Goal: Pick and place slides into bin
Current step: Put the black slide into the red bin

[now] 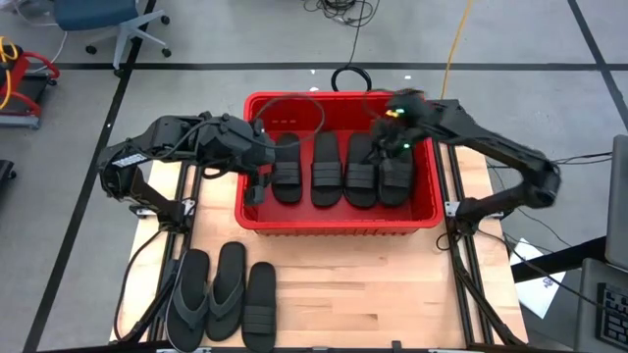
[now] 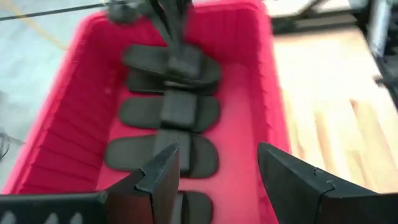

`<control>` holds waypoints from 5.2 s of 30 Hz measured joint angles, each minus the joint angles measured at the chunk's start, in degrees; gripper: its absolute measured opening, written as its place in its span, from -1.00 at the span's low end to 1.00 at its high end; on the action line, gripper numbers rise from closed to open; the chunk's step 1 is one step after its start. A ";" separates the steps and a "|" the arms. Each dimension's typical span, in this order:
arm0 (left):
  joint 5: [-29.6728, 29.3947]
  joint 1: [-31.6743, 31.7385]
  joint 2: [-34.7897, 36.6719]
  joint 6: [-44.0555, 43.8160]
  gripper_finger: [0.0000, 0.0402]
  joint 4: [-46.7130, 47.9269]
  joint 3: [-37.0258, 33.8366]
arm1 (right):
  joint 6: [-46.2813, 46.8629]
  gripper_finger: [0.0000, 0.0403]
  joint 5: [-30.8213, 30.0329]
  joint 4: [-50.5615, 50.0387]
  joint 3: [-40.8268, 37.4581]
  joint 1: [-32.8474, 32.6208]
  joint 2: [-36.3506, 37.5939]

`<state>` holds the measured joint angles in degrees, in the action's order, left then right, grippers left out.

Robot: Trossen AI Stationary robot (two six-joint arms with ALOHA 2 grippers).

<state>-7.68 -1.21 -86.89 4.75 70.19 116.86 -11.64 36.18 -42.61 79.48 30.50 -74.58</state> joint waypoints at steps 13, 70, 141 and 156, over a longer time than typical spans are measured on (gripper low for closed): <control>15.56 -4.30 0.00 4.46 -0.94 6.89 0.00 | 13.79 -1.00 -6.44 8.01 -0.10 -15.74 17.09; 21.64 -33.94 5.63 -57.49 -0.47 -55.33 -68.53 | 40.99 -1.00 -11.96 48.73 -32.44 -37.74 27.84; 40.59 -35.02 -7.68 -45.15 -0.99 -61.37 -51.21 | 35.56 -1.00 -15.08 47.09 -32.41 -37.71 27.86; 7.50 -27.18 -2.83 -16.59 -0.99 19.38 -3.59 | 30.41 -1.00 -23.44 46.97 -32.44 -37.59 27.77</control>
<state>-0.18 -28.39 -89.72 -11.84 89.57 113.27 18.76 12.75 4.36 47.05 -7.09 -46.81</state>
